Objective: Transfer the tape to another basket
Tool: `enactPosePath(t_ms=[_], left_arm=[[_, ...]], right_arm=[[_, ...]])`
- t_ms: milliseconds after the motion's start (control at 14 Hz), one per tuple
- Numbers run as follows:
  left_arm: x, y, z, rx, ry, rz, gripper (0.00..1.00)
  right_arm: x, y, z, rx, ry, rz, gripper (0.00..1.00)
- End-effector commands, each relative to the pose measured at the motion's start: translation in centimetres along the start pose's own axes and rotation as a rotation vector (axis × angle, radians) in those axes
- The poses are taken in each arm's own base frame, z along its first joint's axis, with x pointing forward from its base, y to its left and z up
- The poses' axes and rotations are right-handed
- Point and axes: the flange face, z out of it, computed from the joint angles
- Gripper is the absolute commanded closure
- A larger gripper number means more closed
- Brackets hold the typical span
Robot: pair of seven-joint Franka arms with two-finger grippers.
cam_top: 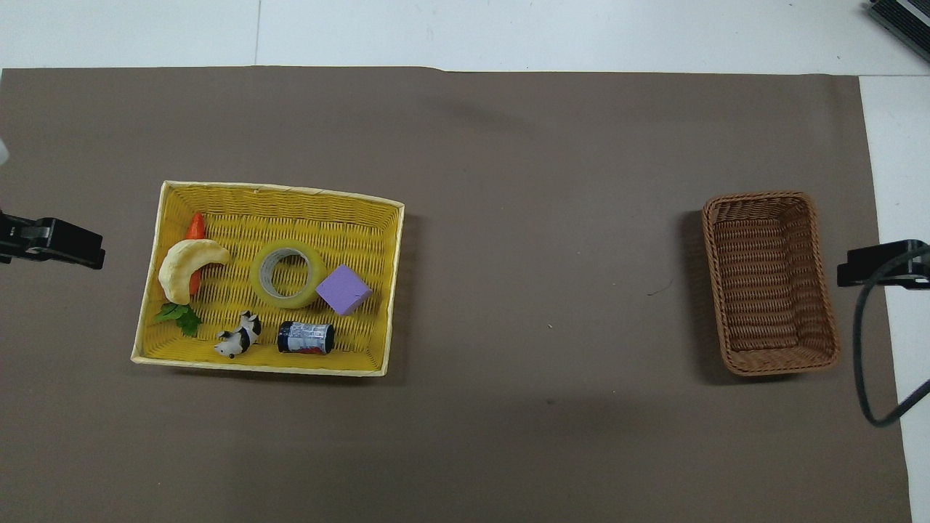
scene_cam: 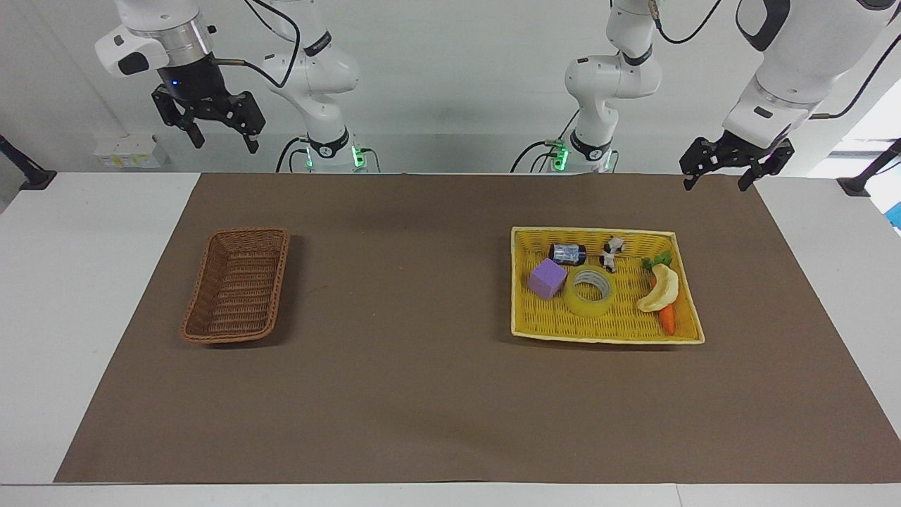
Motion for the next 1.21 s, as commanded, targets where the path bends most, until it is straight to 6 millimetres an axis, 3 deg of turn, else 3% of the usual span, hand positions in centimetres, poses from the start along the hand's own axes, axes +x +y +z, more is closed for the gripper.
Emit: enactPosePath(t_ms=[0, 429, 1143], left_arm=[[-1.0, -0.9, 0.2, -0.011, -0.016, 0.002, 0.0], [-0.7, -1.1, 0.3, -0.023, 0.001, -0.007, 0.0], [-0.1, -0.6, 0.5, -0.033, 0.06, -0.002, 0.0]], right_arm=[[-0.8, 0.5, 0.1, 0.012, -0.013, -0.012, 0.0], [0.5, 0.3, -0.7, 0.016, -0.007, -0.012, 0.0], [-0.7, 0.3, 0.3, 0.02, -0.025, -0.012, 0.0]])
